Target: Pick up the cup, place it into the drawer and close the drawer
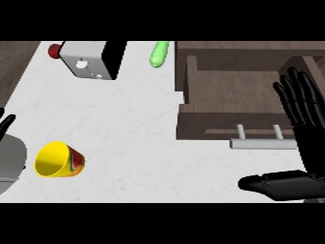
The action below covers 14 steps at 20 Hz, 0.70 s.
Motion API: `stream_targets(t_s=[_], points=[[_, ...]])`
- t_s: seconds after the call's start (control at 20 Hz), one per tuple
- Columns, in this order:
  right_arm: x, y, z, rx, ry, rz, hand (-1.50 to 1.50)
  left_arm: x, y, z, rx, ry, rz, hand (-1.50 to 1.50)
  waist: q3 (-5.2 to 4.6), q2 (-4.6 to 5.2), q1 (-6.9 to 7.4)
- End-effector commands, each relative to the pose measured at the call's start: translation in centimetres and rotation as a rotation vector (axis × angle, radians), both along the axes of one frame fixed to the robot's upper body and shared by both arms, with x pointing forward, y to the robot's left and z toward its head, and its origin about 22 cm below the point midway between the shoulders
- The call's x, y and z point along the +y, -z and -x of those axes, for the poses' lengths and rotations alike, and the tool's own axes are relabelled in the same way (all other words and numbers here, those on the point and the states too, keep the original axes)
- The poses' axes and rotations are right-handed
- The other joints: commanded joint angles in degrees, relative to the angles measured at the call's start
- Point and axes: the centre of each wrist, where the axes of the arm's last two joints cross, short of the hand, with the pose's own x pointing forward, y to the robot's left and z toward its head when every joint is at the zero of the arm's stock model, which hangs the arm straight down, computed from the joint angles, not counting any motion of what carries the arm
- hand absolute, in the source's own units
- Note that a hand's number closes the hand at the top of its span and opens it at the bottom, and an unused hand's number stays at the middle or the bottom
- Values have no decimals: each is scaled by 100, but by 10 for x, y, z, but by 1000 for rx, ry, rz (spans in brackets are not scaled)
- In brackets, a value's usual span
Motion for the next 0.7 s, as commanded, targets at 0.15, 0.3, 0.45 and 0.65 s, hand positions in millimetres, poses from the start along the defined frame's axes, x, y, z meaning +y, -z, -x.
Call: stream_targets(t_s=[0.15, 0.3, 0.45, 0.65], points=[[-5, 2, -38, 14, -18, -4, -150, 38, 22, -19, 91, -45, -41, -150, 4, 8, -19], [-23, 3, -31, -17, -24, -5, -150, 34, 59, -21, 127, -53, -56, -150, 4, 5, -51], [-3, 12, -40, -16, -8, 12, -150, 36, 83, -13, 154, -61, -71, -150, 3, 2, -31], [-16, -3, -26, -23, -21, 8, -150, 40, 103, -30, 182, -109, -85, -150, 3, -2, -60]])
